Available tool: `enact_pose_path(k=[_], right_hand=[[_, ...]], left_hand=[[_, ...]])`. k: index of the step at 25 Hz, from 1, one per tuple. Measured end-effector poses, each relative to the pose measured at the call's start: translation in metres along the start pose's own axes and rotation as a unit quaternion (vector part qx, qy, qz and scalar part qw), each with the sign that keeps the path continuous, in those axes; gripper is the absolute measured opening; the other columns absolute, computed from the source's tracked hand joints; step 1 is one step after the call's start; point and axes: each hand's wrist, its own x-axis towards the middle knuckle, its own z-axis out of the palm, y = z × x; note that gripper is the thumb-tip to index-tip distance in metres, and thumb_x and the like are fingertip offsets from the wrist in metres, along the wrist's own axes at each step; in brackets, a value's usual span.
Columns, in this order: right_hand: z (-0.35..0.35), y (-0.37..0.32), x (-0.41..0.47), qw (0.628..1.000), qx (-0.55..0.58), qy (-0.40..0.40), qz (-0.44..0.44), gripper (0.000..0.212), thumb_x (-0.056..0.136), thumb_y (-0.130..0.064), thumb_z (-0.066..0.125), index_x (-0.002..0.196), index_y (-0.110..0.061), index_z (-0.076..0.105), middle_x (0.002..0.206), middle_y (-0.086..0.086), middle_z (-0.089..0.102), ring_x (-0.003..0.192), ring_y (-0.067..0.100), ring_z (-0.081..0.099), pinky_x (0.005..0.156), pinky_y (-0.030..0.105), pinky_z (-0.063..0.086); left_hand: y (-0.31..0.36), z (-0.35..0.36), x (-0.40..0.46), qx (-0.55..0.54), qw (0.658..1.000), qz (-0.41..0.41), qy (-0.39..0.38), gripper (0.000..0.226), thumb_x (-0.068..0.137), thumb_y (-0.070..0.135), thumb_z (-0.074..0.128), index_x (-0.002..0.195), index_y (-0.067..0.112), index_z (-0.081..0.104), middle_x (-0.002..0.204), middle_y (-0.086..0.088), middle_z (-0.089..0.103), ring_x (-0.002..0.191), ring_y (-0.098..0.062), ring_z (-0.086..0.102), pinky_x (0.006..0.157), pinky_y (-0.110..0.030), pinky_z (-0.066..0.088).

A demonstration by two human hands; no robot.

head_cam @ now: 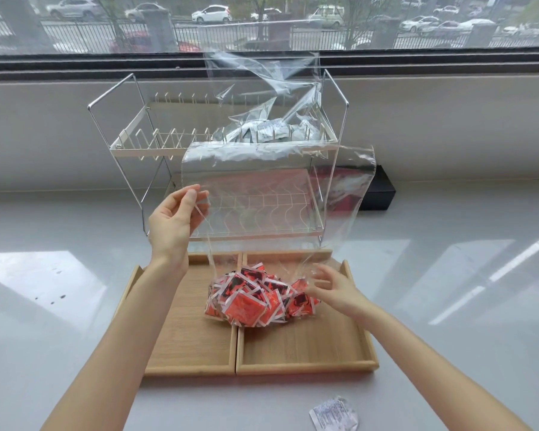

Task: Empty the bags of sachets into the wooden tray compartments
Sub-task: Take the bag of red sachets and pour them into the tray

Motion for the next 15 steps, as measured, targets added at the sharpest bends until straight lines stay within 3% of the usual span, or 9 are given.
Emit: enact_pose_path(k=[4, 7, 9, 11, 13, 15], right_hand=[[0.022, -0.003, 0.012, 0.998, 0.009, 0.055, 0.026, 0.049, 0.086, -0.018, 0.059, 0.131, -0.012, 0.040, 0.132, 0.009, 0.049, 0.102, 0.012, 0.048, 0.057, 0.010, 0.043], [0.032, 0.001, 0.018, 0.996, 0.019, 0.080, 0.027, 0.044, 0.088, -0.018, 0.057, 0.128, -0.006, 0.041, 0.130, 0.015, 0.048, 0.098, 0.015, 0.048, 0.047, 0.004, 0.042], [0.035, 0.006, 0.019, 0.996, 0.015, 0.083, 0.032, 0.046, 0.088, -0.021, 0.056, 0.129, -0.008, 0.040, 0.131, 0.013, 0.048, 0.098, 0.013, 0.047, 0.049, 0.005, 0.040], [0.036, 0.011, 0.016, 0.996, 0.024, 0.074, 0.049, 0.049, 0.088, -0.024, 0.057, 0.131, -0.008, 0.039, 0.129, 0.011, 0.050, 0.099, 0.013, 0.049, 0.054, 0.005, 0.040], [0.038, 0.016, 0.013, 0.995, 0.036, 0.076, 0.060, 0.051, 0.087, -0.025, 0.059, 0.130, -0.008, 0.041, 0.131, 0.011, 0.050, 0.111, 0.018, 0.052, 0.071, 0.011, 0.041], [0.038, 0.020, 0.012, 0.994, 0.033, 0.078, 0.067, 0.051, 0.086, -0.024, 0.059, 0.131, -0.008, 0.041, 0.131, 0.010, 0.050, 0.122, 0.020, 0.048, 0.083, 0.018, 0.037]], left_hand=[[-0.008, -0.003, 0.000, 0.002, 0.999, -0.018, -0.042, 0.018, 0.092, 0.029, 0.046, 0.087, 0.022, 0.063, 0.072, 0.012, 0.075, 0.073, -0.003, 0.069, 0.067, -0.015, 0.053], [-0.020, -0.016, -0.007, 0.032, 0.996, -0.032, -0.082, 0.032, 0.079, 0.053, 0.049, 0.098, 0.029, 0.059, 0.090, 0.009, 0.073, 0.095, -0.008, 0.066, 0.083, -0.022, 0.050], [-0.035, -0.029, -0.019, 0.118, 0.982, -0.067, -0.133, 0.064, 0.062, 0.072, 0.052, 0.112, 0.033, 0.052, 0.115, 0.009, 0.063, 0.110, -0.008, 0.058, 0.093, -0.025, 0.043], [-0.055, -0.039, -0.034, 0.226, 0.946, -0.119, -0.199, 0.086, 0.058, 0.071, 0.056, 0.131, 0.029, 0.039, 0.132, 0.007, 0.048, 0.116, -0.007, 0.047, 0.094, -0.021, 0.036], [-0.076, -0.044, -0.045, 0.282, 0.920, -0.141, -0.234, 0.079, 0.070, 0.047, 0.065, 0.138, 0.023, 0.032, 0.135, 0.007, 0.042, 0.117, -0.006, 0.041, 0.089, -0.011, 0.035], [-0.089, -0.044, -0.050, 0.301, 0.915, -0.142, -0.228, 0.071, 0.077, 0.024, 0.067, 0.138, 0.022, 0.031, 0.130, 0.009, 0.040, 0.117, -0.006, 0.039, 0.090, -0.011, 0.033]])
